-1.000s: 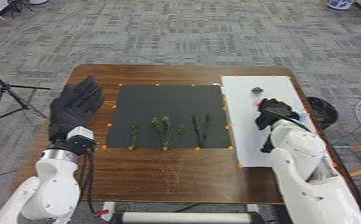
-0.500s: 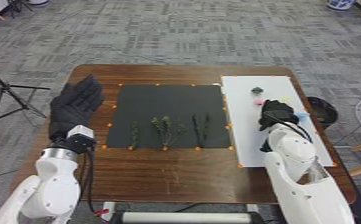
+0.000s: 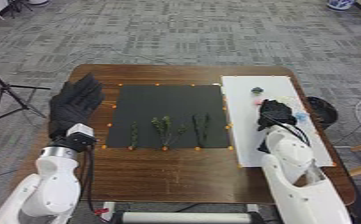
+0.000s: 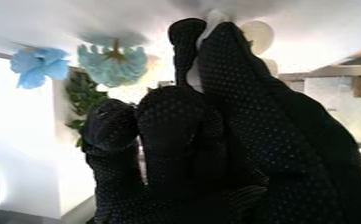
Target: Arrange flowers
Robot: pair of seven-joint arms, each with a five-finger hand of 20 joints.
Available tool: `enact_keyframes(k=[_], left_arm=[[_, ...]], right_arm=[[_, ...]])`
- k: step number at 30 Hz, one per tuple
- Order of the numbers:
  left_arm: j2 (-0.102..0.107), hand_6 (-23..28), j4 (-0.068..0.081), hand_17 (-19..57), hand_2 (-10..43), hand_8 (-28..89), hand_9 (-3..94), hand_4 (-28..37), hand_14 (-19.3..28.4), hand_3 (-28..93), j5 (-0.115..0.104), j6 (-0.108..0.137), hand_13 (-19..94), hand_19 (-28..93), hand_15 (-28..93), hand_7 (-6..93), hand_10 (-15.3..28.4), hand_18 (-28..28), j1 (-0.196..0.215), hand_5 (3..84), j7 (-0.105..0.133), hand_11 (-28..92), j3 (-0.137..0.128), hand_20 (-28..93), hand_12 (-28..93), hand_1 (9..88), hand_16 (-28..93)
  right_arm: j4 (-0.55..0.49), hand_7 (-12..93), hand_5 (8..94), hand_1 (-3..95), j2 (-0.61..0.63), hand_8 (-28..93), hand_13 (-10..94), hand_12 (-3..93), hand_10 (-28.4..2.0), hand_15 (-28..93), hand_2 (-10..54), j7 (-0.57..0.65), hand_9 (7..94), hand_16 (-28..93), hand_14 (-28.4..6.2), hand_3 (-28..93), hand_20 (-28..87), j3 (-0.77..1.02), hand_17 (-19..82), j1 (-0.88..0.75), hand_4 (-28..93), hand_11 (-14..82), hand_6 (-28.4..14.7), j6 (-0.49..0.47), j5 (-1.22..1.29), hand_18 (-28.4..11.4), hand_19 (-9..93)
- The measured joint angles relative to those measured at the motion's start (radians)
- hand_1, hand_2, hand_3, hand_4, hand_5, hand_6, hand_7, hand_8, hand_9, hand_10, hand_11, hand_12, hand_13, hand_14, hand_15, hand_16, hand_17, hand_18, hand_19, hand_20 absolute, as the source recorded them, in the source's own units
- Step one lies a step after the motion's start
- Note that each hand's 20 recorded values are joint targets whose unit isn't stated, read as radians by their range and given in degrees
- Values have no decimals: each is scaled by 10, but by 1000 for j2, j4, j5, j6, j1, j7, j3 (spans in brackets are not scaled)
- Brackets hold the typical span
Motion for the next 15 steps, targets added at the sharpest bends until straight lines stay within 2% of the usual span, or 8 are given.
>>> enact_keyframes(k=[6,11,15], left_arm=[[-17,83,-3,-63,142,-95,348,-283,143,714,0,1,255,347,207,121,134,141,25,452,0,186,-41,79,80,258,-33],[-30,82,-21,-64,142,-95,348,-283,143,714,0,4,255,347,208,121,135,141,71,451,5,185,-89,79,80,258,-33],[-42,82,-35,-64,141,-95,348,-283,143,714,1,7,256,347,208,121,135,141,118,451,9,186,-133,79,80,258,-33]], right_arm=[[-82,318,733,619,6,74,738,456,-85,709,-95,-61,826,343,-69,693,396,-45,457,-6,-243,144,-14,64,19,-205,927],[-106,323,729,615,8,73,734,459,-84,708,-95,-190,821,344,-66,695,396,-138,451,39,-245,143,-11,161,20,-200,925],[-75,332,723,613,-42,68,732,456,-80,707,-95,-276,820,345,-66,696,397,-185,449,110,-245,144,-9,147,111,-198,923]])
